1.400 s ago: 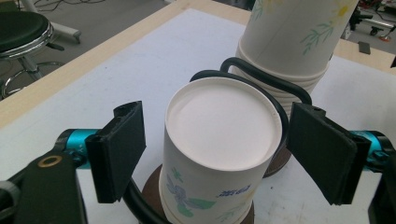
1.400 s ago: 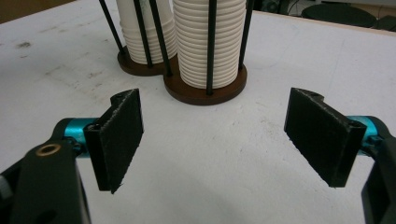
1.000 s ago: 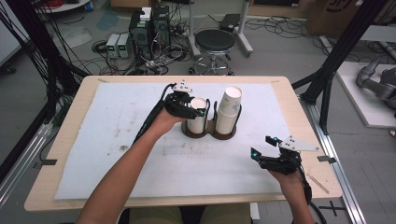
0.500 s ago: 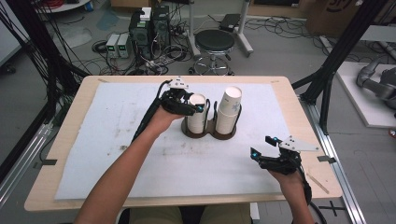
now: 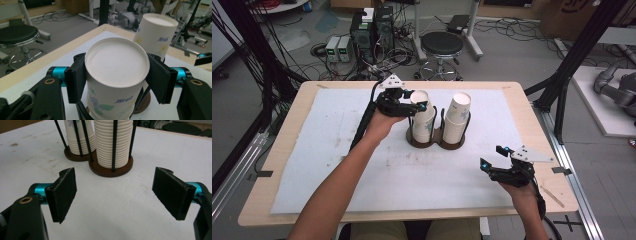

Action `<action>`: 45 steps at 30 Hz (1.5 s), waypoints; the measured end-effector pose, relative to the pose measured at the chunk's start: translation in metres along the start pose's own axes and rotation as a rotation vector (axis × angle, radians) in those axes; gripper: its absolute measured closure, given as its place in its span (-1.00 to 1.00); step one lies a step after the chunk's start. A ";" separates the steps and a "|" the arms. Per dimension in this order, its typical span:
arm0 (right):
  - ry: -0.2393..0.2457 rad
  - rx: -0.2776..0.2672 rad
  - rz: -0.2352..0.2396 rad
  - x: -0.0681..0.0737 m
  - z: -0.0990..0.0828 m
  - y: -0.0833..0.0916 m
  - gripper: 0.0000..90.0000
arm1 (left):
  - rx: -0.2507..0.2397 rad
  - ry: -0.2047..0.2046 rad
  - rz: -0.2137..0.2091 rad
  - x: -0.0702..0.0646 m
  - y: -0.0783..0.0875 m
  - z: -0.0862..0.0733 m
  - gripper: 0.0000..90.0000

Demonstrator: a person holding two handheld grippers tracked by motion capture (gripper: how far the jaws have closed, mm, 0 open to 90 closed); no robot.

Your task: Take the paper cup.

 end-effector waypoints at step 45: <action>0.004 -0.010 0.012 0.006 0.005 -0.003 -0.55 | -0.116 -0.017 -0.096 -0.062 0.087 -0.017 -0.17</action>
Point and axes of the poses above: each handheld gripper's, and its own axes: y roughly backward along the jaws, z roughly out of its top, x roughly to its left, the point moved 9 cm from there along -y, roughly forward along the jaws, and after that the axes turned 15 degrees about -z, right-handed, at the moved point
